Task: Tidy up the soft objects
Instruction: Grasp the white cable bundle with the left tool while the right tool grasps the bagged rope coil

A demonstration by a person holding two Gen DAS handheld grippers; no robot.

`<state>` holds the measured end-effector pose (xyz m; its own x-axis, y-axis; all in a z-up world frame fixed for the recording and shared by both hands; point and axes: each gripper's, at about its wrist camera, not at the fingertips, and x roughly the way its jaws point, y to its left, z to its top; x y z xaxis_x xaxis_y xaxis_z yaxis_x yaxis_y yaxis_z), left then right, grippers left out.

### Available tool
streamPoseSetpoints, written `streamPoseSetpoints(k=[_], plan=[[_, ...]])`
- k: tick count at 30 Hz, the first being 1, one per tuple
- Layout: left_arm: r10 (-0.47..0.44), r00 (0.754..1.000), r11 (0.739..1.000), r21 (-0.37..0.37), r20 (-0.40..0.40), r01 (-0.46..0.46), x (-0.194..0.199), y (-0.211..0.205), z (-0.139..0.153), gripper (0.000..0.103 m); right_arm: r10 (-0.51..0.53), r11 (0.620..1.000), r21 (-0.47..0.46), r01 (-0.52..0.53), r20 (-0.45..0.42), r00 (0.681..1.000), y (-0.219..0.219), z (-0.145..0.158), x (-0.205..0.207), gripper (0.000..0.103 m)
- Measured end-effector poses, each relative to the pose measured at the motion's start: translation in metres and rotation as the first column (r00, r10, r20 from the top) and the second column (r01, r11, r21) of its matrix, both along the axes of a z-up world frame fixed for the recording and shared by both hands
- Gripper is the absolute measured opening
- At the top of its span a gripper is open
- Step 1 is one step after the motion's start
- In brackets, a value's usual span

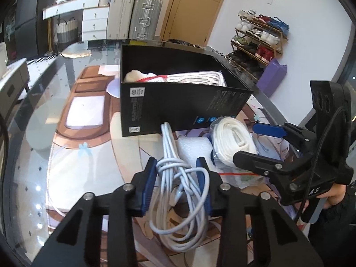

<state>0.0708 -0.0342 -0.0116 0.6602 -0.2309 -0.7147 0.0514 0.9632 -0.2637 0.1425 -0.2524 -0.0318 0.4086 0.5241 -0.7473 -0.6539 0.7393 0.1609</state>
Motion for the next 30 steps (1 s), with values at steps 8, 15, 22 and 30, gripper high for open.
streamPoseSetpoints(k=[8, 15, 22, 30], plan=[[0.017, 1.000, 1.000, 0.007, 0.018, -0.017, -0.003, 0.005, 0.001, 0.029, -0.010, 1.000, 0.010, 0.010, -0.008, 1.000, 0.005, -0.002, 0.008, 0.102], [0.028, 0.999, 1.000, 0.009, 0.033, -0.029, -0.005, 0.011, 0.002, 0.029, -0.006, 1.000, 0.016, 0.006, -0.031, 0.999, 0.013, -0.006, 0.013, 0.099], [0.033, 0.999, 0.999, 0.005, 0.034, -0.034, -0.006, 0.012, 0.001, 0.029, -0.021, 1.000, 0.010, 0.021, -0.060, 0.998, 0.020, -0.007, 0.022, 0.089], [0.035, 0.999, 0.999, 0.004, 0.037, -0.035, -0.007, 0.013, 0.001, 0.029, -0.021, 1.000, -0.002, 0.021, -0.055, 0.998, 0.021, -0.010, 0.024, 0.081]])
